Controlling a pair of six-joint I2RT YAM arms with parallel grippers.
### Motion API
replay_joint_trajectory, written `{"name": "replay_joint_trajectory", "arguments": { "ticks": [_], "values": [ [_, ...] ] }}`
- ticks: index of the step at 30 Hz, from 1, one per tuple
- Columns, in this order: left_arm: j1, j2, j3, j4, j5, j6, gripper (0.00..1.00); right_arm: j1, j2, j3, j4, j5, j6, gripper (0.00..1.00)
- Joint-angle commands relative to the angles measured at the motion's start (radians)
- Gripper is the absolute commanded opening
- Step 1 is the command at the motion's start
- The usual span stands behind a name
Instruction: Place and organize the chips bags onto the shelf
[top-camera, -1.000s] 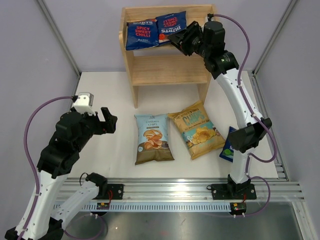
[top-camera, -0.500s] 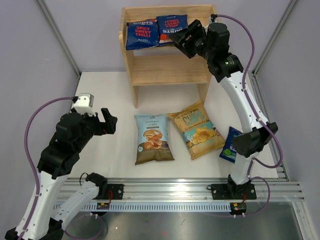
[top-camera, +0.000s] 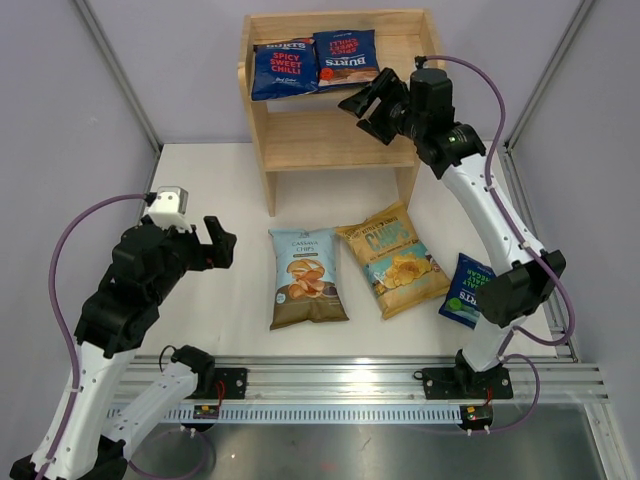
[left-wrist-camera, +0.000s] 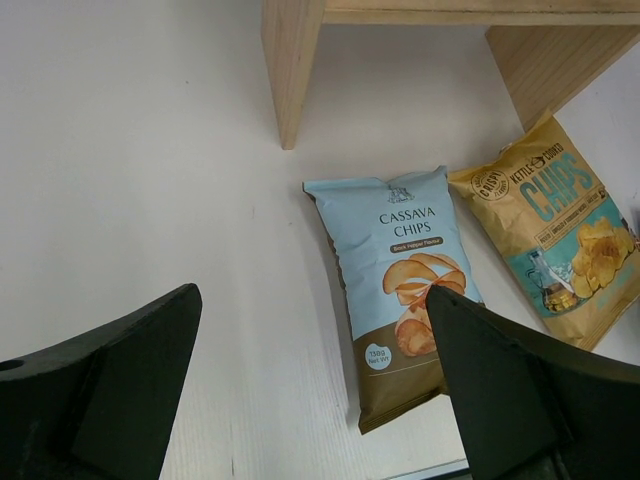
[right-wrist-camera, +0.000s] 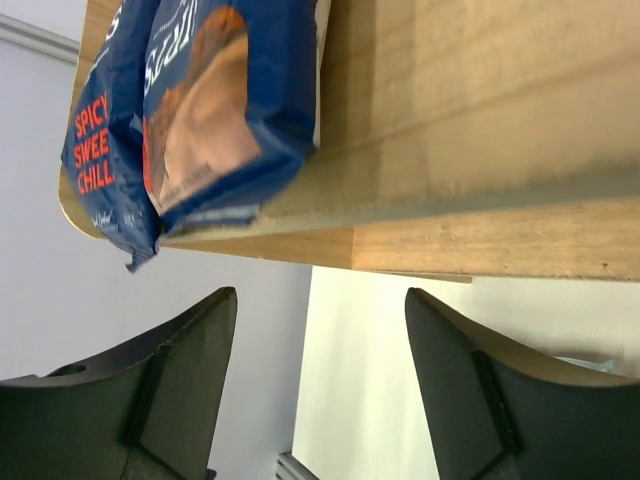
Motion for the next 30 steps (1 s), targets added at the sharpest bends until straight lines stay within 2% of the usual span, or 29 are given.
{"name": "replay_joint_trajectory", "arguments": {
  "ticks": [1, 6, 10, 12, 15, 19, 21, 26, 30],
  "values": [
    [0.001, 0.009, -0.003, 0.038, 0.041, -0.007, 0.99, -0.002, -0.126, -0.054, 0.031, -0.014, -0.077, 0.77],
    [0.001, 0.032, -0.029, 0.076, 0.125, -0.051, 0.99, -0.002, -0.242, -0.154, 0.034, -0.031, -0.168, 0.85],
    [0.001, 0.058, -0.074, 0.171, 0.260, -0.120, 0.99, -0.003, -0.354, -0.280, 0.010, -0.011, -0.279, 1.00],
    [0.001, 0.080, -0.121, 0.220, 0.340, -0.181, 0.99, -0.005, -0.440, -0.337, -0.001, -0.007, -0.365, 0.99],
    [-0.002, 0.118, -0.189, 0.326, 0.429, -0.261, 0.99, -0.006, -0.568, -0.519, -0.029, 0.052, -0.431, 0.99],
    [-0.031, 0.165, -0.244, 0.472, 0.488, -0.330, 0.99, -0.013, -0.721, -0.749, -0.058, 0.267, -0.438, 1.00],
    [-0.065, 0.208, -0.253, 0.500, 0.495, -0.342, 0.99, -0.060, -0.747, -0.830, -0.117, 0.317, -0.424, 0.99],
    [-0.128, 0.279, -0.250, 0.541, 0.482, -0.350, 0.99, -0.285, -0.762, -0.990, -0.142, 0.259, -0.314, 0.99],
    [-0.179, 0.282, -0.234, 0.454, 0.426, -0.318, 0.99, -0.381, -0.808, -1.128, -0.139, 0.415, -0.246, 0.99]
  ]
}}
